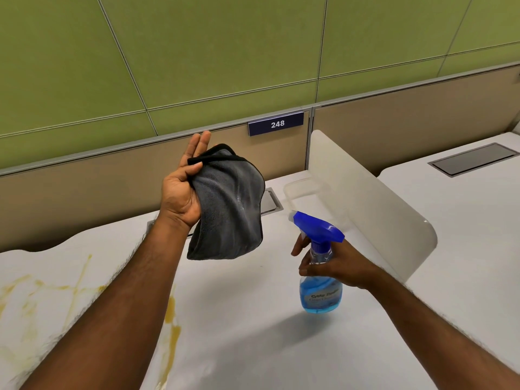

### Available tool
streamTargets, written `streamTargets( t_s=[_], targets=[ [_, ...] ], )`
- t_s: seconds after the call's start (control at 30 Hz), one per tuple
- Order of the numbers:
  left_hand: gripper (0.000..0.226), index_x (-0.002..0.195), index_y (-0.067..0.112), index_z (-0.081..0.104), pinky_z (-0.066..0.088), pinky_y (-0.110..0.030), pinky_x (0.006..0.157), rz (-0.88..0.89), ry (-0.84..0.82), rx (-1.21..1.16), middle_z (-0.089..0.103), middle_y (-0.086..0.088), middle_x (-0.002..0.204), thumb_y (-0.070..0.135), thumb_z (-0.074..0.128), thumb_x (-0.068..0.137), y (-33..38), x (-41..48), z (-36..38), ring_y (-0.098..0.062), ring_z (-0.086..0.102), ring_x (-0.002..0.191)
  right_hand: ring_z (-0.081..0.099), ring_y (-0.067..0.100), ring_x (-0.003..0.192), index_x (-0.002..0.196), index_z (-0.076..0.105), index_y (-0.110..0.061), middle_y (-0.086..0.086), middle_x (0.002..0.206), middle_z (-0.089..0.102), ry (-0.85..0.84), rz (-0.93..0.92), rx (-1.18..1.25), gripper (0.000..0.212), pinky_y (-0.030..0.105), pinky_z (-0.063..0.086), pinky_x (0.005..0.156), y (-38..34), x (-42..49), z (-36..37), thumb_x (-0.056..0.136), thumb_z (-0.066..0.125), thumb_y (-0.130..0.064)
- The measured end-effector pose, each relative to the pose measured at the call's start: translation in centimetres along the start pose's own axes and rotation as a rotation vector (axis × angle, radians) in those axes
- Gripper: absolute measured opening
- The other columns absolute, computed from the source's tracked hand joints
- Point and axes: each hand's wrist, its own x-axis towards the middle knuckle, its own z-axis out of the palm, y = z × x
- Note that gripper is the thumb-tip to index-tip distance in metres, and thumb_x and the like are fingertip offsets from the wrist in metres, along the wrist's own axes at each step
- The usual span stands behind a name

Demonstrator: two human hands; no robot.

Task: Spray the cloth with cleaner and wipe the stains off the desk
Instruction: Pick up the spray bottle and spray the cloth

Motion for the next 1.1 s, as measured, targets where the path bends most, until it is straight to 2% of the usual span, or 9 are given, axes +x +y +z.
streamTargets(
  t_s=[0.1, 0.27, 0.47, 0.6, 0.7, 0.9, 1.1],
  targets=[
    [0.066, 0.143, 0.01, 0.041, 0.047, -0.029, 0.099, 0.002, -0.001, 0.002, 0.048, -0.001, 0.146, 0.001, 0.039, 0.077, -0.1, -0.1, 0.0, -0.015, 0.057, 0.125, 0.07, 0.025, 0.09, 0.104, 0.059, -0.025, -0.007, 0.104, 0.071, 0.025, -0.014, 0.0, 0.041, 0.029, 0.058, 0.077, 0.4, -0.2, -0.1, 0.075, 0.078, -0.004],
    [0.06, 0.137, 0.011, 0.047, 0.046, -0.029, 0.099, -0.013, 0.01, -0.012, 0.054, 0.0, 0.14, 0.001, 0.039, 0.078, -0.7, -0.3, -0.2, -0.015, 0.057, 0.126, 0.07, 0.025, 0.086, 0.123, 0.053, -0.029, -0.004, 0.11, 0.07, 0.06, -0.044, 0.011, 0.059, 0.027, 0.057, 0.076, 0.7, 0.0, -0.6, 0.073, 0.078, -0.009],
    [0.061, 0.138, 0.01, 0.046, 0.048, -0.028, 0.097, -0.031, -0.006, -0.019, 0.053, -0.001, 0.14, 0.0, 0.038, 0.078, -1.7, -0.6, -0.2, -0.015, 0.056, 0.126, 0.067, 0.007, 0.094, 0.112, 0.055, -0.033, -0.018, 0.096, 0.071, 0.288, 0.023, -0.112, 0.053, 0.022, 0.051, 0.075, 3.5, 0.5, -2.5, 0.075, 0.078, -0.001],
    [0.061, 0.137, 0.01, 0.046, 0.051, -0.026, 0.093, -0.04, -0.01, -0.015, 0.051, -0.002, 0.142, 0.0, 0.039, 0.077, -2.6, -0.8, -0.1, -0.014, 0.059, 0.122, 0.069, 0.011, 0.091, 0.11, 0.057, -0.034, -0.012, 0.091, 0.072, 0.406, 0.039, -0.117, 0.052, 0.027, 0.053, 0.079, 4.6, 1.1, -4.0, 0.075, 0.077, -0.001],
    [0.061, 0.137, 0.011, 0.046, 0.051, -0.026, 0.093, -0.048, -0.021, -0.009, 0.053, 0.0, 0.14, 0.001, 0.04, 0.077, -3.2, -0.9, 0.1, -0.014, 0.059, 0.123, 0.069, 0.012, 0.086, 0.106, 0.06, -0.033, -0.008, 0.086, 0.071, 0.467, 0.061, -0.146, 0.047, 0.03, 0.054, 0.08, 5.2, 2.1, -4.8, 0.075, 0.077, -0.001],
    [0.056, 0.135, 0.011, 0.049, 0.05, -0.027, 0.095, -0.058, -0.009, 0.001, 0.063, 0.003, 0.132, -0.002, 0.036, 0.082, -4.6, -0.9, -0.1, -0.016, 0.056, 0.126, 0.066, 0.019, 0.091, 0.108, 0.061, -0.01, 0.004, 0.101, 0.07, 0.631, 0.109, -0.139, 0.036, 0.039, 0.054, 0.089, 6.6, 4.1, -5.4, 0.077, 0.077, -0.002],
    [0.063, 0.138, 0.01, 0.046, 0.047, -0.026, 0.099, -0.073, -0.019, 0.014, 0.063, 0.002, 0.133, 0.0, 0.042, 0.076, -5.3, -1.2, 0.0, -0.014, 0.055, 0.127, 0.064, 0.022, 0.093, 0.105, 0.061, -0.009, 0.005, 0.098, 0.068, 0.716, 0.124, -0.158, 0.03, 0.048, 0.054, 0.092, 7.7, 4.9, -5.1, 0.079, 0.077, -0.007]
  ],
)
